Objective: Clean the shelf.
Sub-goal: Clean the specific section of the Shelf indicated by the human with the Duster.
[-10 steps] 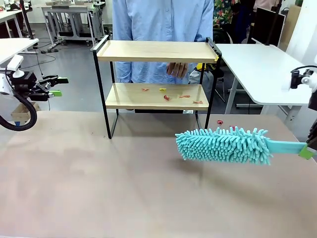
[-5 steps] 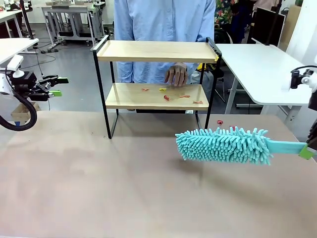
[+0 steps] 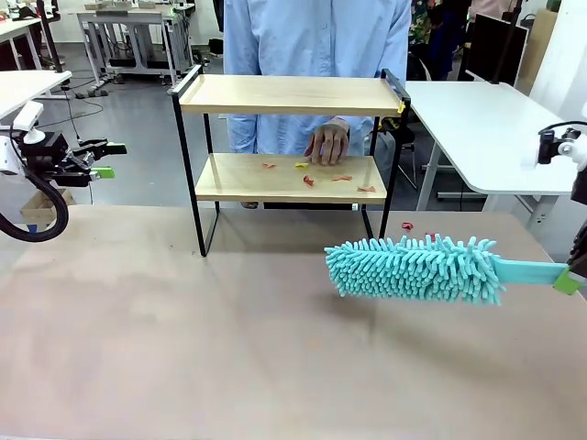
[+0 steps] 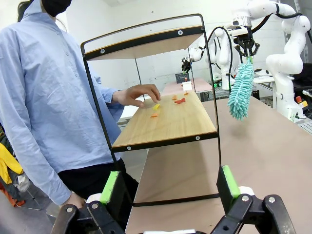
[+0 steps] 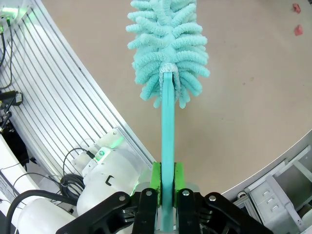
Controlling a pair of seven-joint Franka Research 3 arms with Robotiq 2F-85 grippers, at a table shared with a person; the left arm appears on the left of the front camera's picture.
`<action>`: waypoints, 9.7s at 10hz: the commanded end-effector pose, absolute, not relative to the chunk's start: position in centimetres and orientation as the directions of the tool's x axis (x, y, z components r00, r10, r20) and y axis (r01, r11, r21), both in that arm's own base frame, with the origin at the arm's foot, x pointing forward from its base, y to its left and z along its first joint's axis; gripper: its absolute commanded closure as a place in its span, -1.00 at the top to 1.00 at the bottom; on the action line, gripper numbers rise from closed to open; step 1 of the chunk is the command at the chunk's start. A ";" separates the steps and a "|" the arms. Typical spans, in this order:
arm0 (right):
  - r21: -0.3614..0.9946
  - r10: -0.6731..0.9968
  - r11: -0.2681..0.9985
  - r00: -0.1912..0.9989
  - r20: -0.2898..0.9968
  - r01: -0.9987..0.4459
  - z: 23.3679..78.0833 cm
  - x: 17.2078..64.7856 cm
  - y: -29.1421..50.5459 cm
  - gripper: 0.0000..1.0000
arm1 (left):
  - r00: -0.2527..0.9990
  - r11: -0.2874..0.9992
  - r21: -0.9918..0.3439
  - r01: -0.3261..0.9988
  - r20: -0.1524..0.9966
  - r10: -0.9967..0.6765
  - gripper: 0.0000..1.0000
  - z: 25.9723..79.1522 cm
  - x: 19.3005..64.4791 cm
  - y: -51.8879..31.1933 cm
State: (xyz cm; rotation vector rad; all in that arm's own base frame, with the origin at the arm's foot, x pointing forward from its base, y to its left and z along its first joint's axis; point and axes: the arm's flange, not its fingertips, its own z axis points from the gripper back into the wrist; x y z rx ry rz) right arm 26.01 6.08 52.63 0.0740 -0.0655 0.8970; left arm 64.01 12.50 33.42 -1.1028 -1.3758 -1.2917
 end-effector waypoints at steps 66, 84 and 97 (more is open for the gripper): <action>0.344 -0.235 0.928 0.938 0.253 0.140 46.2 39.9 42.1 -0.74 | -0.186 0.049 0.185 0.982 0.982 0.014 1.00 33.8 63.9 12.4; 0.332 0.497 0.740 0.808 0.316 -0.585 53.3 33.4 22.0 -0.74 | -0.186 0.049 0.185 0.982 0.982 0.014 1.00 33.8 63.9 12.4; 0.272 0.824 0.552 0.566 -0.029 -0.789 50.4 30.5 6.0 -0.74 | -0.186 0.049 0.185 0.982 0.982 0.014 1.00 33.8 63.9 12.4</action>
